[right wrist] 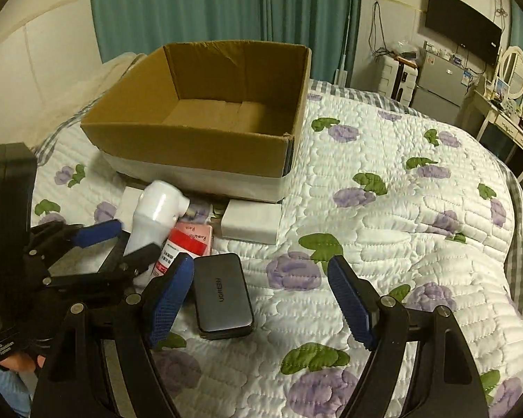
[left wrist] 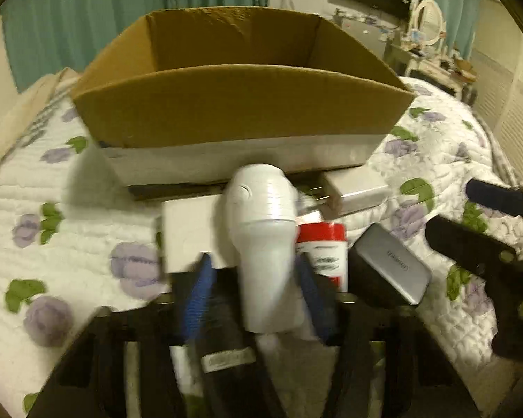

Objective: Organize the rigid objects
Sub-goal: 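Grasp the white round-capped bottle with the left gripper, then grasp the black UGREEN power bank with the right gripper while the left holds the bottle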

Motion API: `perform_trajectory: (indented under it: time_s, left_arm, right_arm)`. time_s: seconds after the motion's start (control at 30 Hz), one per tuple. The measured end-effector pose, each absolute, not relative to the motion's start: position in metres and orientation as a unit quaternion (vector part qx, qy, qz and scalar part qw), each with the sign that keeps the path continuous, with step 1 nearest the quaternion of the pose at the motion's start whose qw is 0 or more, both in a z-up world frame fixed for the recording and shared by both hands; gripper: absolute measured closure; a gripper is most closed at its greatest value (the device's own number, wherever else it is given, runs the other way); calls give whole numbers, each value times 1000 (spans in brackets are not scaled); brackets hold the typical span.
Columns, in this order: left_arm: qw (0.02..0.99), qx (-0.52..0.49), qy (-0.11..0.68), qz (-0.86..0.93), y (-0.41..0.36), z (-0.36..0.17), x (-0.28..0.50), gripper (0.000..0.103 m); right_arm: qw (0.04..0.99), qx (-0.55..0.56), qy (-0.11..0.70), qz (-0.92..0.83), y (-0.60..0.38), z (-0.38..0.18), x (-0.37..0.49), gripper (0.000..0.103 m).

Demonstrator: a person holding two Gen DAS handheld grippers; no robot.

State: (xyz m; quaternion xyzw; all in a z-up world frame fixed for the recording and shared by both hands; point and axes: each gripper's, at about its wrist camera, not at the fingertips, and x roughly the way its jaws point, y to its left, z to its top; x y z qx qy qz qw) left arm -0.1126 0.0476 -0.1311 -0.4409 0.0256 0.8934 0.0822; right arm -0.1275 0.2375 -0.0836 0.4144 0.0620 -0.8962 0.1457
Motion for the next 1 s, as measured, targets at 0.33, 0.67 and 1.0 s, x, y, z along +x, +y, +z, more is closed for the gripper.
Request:
perform_trajectory:
  time_s: [0.33,0.67,1.0]
  left_arm:
    - [74,-408,16,910,30,-104,-86,71]
    - [65,-404,19,912,22,-94,-82,71]
    - [58,-391,26,918,27,-78,-67,71]
  right_arm:
    - [158,426,74,-888,230,-92,-124,24]
    - [172,459,103,-865,210,-118,-132,25]
    - [179,474,127,-853,197,-132,-133,58]
